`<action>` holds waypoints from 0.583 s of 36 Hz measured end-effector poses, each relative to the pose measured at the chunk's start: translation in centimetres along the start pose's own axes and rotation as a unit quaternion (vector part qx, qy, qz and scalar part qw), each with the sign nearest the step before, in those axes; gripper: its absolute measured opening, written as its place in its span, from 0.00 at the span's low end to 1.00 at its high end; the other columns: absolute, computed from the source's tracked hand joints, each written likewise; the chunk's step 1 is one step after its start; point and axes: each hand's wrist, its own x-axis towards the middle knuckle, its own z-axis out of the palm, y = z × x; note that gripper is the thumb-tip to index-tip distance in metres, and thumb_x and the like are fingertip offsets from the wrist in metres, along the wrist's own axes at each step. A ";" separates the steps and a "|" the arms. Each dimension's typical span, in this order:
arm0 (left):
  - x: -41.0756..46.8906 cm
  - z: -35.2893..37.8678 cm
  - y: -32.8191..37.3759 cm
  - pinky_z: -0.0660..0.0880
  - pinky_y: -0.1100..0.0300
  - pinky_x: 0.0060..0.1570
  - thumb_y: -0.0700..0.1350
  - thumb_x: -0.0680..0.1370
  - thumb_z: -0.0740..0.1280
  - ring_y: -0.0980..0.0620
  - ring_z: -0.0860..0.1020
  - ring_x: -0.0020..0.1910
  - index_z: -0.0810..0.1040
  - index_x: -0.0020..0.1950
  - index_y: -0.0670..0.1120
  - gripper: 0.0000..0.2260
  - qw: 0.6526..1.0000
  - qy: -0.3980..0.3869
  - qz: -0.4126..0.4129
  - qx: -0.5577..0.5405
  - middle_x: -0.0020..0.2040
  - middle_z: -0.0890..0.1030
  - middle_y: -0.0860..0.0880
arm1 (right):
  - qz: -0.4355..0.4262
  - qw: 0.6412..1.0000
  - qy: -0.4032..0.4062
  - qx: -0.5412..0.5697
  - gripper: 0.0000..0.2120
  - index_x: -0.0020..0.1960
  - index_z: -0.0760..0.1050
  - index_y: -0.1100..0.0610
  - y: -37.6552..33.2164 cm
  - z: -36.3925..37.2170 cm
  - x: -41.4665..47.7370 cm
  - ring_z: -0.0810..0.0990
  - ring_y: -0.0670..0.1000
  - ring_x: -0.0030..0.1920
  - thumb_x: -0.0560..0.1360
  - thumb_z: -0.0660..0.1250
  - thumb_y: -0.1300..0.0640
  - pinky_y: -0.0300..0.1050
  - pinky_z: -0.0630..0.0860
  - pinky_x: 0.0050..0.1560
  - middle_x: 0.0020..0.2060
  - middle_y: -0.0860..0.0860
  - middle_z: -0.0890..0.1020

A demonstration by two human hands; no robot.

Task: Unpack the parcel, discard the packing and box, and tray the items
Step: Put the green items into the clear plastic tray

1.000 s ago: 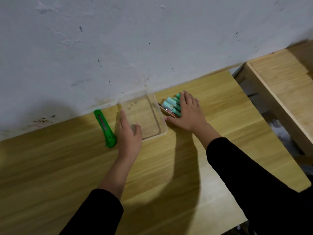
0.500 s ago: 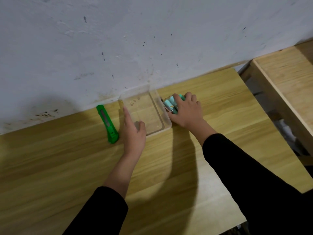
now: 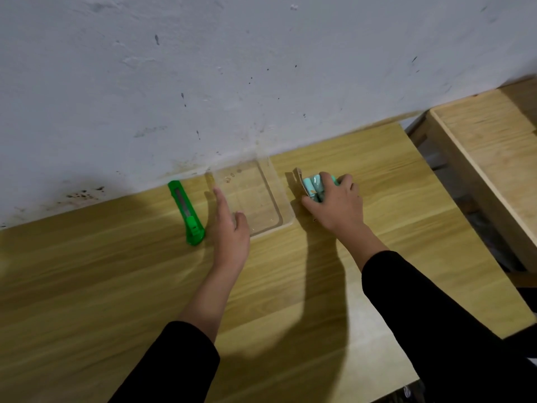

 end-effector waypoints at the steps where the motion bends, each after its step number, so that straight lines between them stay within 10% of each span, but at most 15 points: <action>1: 0.0 0.0 -0.1 0.66 0.81 0.29 0.37 0.81 0.54 0.72 0.73 0.33 0.42 0.76 0.48 0.28 1.000 0.005 0.002 0.004 0.74 0.56 0.55 | 0.004 1.000 0.005 0.012 0.26 0.64 0.65 0.52 -0.1 -0.2 -0.1 0.68 0.62 0.55 0.70 0.64 0.43 0.54 0.68 0.53 0.57 0.60 0.68; 5: 0.2 0.4 -0.7 0.64 0.61 0.28 0.39 0.81 0.53 0.53 0.65 0.28 0.42 0.77 0.50 0.28 0.999 0.035 0.002 0.038 0.46 0.59 0.72 | -0.007 0.999 0.031 0.043 0.27 0.65 0.64 0.52 -1.3 -1.4 -0.5 0.68 0.62 0.55 0.70 0.63 0.43 0.54 0.68 0.54 0.56 0.60 0.68; 9: 0.3 1.0 -0.9 0.69 0.66 0.47 0.38 0.81 0.53 0.52 0.76 0.53 0.43 0.76 0.50 0.28 0.999 0.051 0.010 0.011 0.73 0.60 0.56 | -0.056 0.996 0.036 0.066 0.28 0.67 0.63 0.52 -4.4 -2.3 -1.2 0.68 0.62 0.55 0.70 0.63 0.43 0.55 0.70 0.56 0.57 0.60 0.68; 11: 0.4 1.2 -1.2 0.62 0.65 0.64 0.37 0.81 0.52 0.48 0.63 0.72 0.42 0.76 0.50 0.28 0.999 0.037 0.004 -0.025 0.77 0.53 0.51 | -0.081 0.994 0.032 0.068 0.29 0.68 0.62 0.51 -6.3 -2.3 -1.6 0.68 0.61 0.56 0.70 0.63 0.42 0.55 0.70 0.56 0.57 0.59 0.68; 18: 0.3 1.1 -1.9 0.56 0.60 0.73 0.29 0.80 0.48 0.58 0.54 0.73 0.45 0.76 0.49 0.29 0.962 -0.019 -0.016 -0.273 0.72 0.53 0.57 | -0.105 0.993 0.005 0.046 0.29 0.67 0.63 0.52 -10.1 -0.2 -2.2 0.68 0.62 0.55 0.70 0.62 0.41 0.55 0.68 0.55 0.57 0.60 0.68; 21: 0.3 0.5 -2.0 0.69 0.76 0.56 0.28 0.80 0.48 0.60 0.60 0.68 0.45 0.76 0.48 0.28 0.946 -0.049 -0.030 -0.320 0.68 0.58 0.58 | -0.110 0.994 -0.006 0.026 0.28 0.65 0.64 0.54 -10.5 0.6 -2.0 0.68 0.62 0.55 0.70 0.62 0.41 0.55 0.68 0.55 0.56 0.60 0.68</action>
